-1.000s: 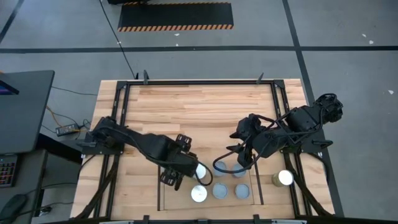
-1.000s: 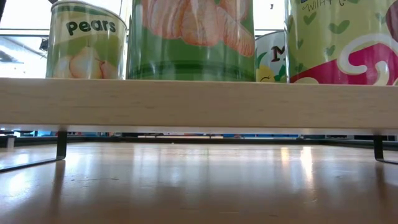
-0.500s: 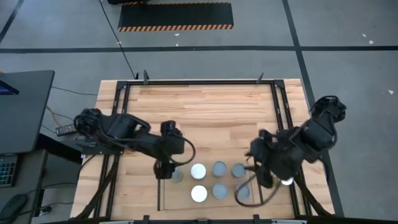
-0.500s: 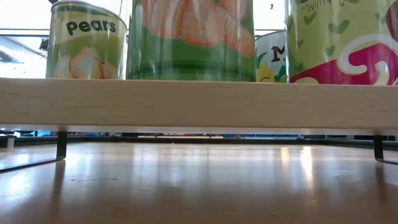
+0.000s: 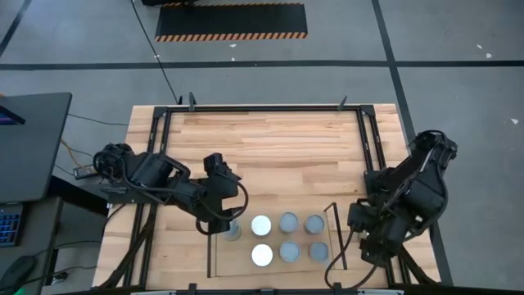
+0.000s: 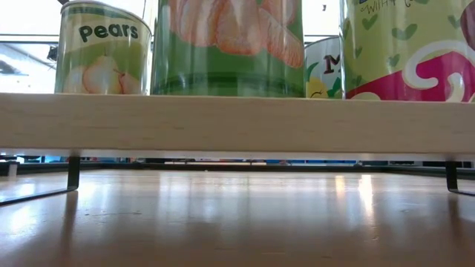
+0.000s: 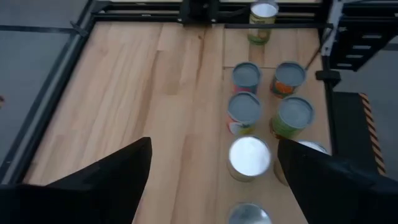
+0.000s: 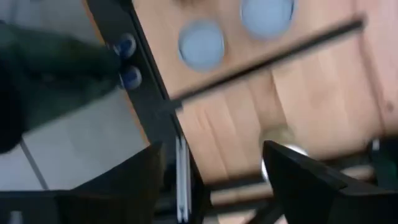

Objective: Pick and place cans onto a shelf
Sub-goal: Put the canned pears on the shelf aligned with the other canned pears

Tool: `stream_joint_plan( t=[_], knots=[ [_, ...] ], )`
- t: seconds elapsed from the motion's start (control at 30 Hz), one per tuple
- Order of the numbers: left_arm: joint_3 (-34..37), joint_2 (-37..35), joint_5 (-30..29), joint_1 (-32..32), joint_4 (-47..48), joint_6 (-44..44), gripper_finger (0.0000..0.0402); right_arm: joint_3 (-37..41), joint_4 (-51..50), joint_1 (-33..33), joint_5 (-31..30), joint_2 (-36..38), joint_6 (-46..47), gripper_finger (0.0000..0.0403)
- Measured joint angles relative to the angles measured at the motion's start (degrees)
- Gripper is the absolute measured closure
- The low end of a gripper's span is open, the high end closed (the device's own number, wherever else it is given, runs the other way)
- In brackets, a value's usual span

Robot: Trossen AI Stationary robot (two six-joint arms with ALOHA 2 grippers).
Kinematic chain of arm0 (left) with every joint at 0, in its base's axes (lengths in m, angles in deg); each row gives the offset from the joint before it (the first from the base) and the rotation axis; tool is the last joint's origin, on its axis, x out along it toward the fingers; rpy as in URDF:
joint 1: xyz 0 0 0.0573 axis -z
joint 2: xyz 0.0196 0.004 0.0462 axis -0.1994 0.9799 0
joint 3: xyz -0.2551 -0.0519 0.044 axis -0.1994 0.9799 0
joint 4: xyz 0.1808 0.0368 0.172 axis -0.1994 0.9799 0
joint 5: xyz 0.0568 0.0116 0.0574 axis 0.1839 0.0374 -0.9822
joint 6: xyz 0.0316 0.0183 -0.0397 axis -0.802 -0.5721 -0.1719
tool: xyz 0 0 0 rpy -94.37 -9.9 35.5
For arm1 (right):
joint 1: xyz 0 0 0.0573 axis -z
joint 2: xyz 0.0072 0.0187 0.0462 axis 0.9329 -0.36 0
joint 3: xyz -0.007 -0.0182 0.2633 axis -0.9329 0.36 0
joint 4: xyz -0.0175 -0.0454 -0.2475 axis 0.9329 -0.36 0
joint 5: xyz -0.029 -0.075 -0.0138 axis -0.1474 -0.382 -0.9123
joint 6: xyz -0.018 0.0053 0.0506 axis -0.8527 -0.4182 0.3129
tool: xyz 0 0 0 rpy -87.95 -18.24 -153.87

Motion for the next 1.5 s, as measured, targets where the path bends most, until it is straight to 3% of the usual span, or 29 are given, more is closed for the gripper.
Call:
stream_joint_plan(
  t=[0.1, 0.23, 0.37, 0.53, 0.73, 0.97, 1.23, 1.5],
  knots=[
    [0.0, 0.0, -1.2, -0.1, 0.0, -0.7, 0.0047, 3.8, 0.0, -0.2, 4.8, 0.0, -0.1, 0.0086],
    [0.0, 0.0, -1.5, -0.4, 0.0, -3.3, 0.0047, 9.2, 0.0, -1.7, 4.1, 0.0, -2.4, 0.0042],
    [0.0, 0.0, -1.5, -1.5, 0.5, -3.8, 0.0047, 14.8, 0.1, -4.7, 4.1, 0.0, -4.4, 0.0022],
    [0.1, 0.0, -1.5, -1.7, 2.5, -3.9, 0.0047, 21.6, 1.6, -8.2, 4.8, 1.5, -0.8, 0.0021],
    [0.1, 0.0, -1.7, -2.2, 1.9, -4.6, 0.0047, 31.3, 9.7, -11.2, 2.6, 9.4, 4.8, 0.0022],
    [0.1, 0.1, -4.2, -4.3, -2.4, -0.6, 0.0047, 42.9, 14.6, -13.6, 1.3, 16.9, -0.4, 0.0023],
    [0.1, 0.1, -4.3, -7.5, -6.6, 3.8, 0.0047, 47.9, 21.5, -13.6, 2.0, 15.0, -3.1, 0.0023],
    [0.1, 0.4, -4.3, -7.9, -6.5, 2.6, 0.0047, 50.1, 24.0, -13.8, 2.5, 13.9, -1.6, 0.0023]
  ],
)
